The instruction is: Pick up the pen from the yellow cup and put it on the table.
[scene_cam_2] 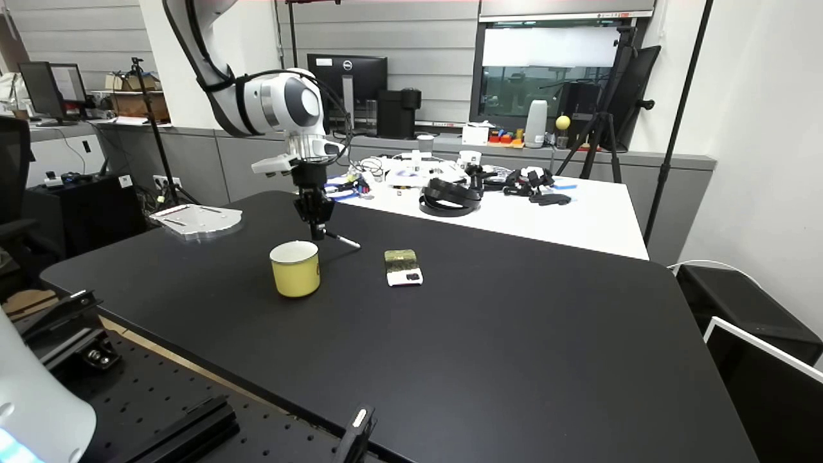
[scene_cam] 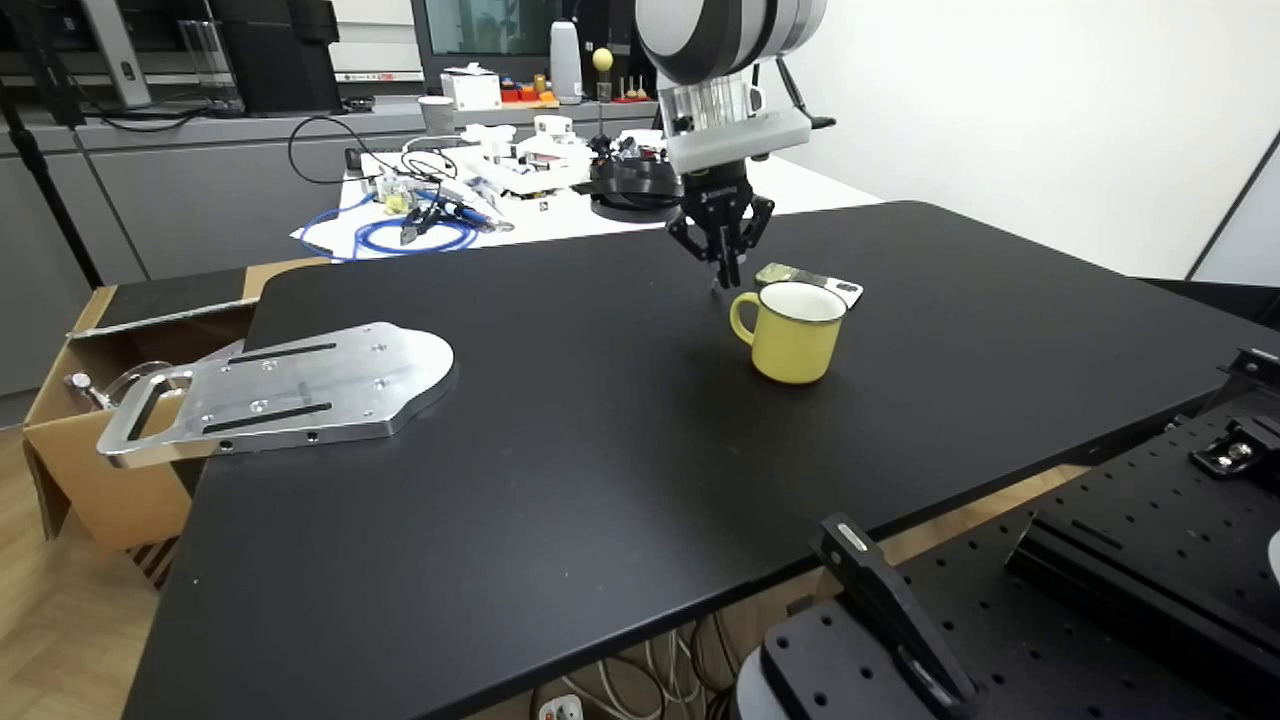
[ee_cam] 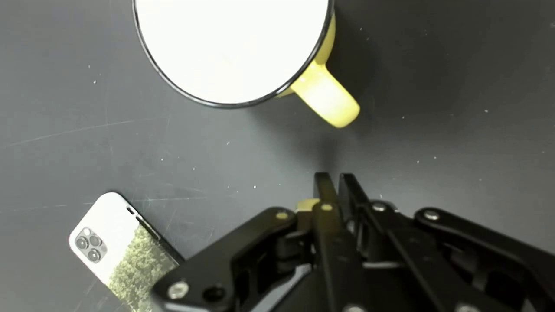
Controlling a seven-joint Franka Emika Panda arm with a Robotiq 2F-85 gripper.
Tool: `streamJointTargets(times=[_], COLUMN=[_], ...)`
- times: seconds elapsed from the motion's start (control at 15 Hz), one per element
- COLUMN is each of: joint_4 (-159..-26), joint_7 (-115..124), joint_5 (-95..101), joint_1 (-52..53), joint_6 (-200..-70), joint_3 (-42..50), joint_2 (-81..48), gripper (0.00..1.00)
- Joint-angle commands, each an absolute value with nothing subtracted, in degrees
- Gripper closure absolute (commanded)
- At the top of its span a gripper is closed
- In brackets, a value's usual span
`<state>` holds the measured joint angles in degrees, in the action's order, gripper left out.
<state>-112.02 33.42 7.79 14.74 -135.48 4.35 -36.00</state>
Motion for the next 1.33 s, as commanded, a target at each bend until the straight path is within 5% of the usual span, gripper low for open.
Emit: streamJointTargets(times=[0.0, 0.53, 0.6, 0.67, 1.27], joint_4=[-112.1, -111.7, -111.6, -111.4, -109.5], joint_7=[36.4, 36.6, 36.6, 36.6, 36.2], joint_5=[7.2, 5.9, 5.8, 5.8, 6.3], joint_1=[15.5, 15.4, 15.4, 15.4, 15.2], joint_6=[-135.6, -134.8, -134.6, -134.4, -133.4], joint_3=[5.1, 5.0, 5.0, 5.1, 5.9], joint_2=[-37.0, -39.0, -38.9, -38.7, -36.2], gripper=[0.98, 0.98, 0.66, 0.65, 0.05])
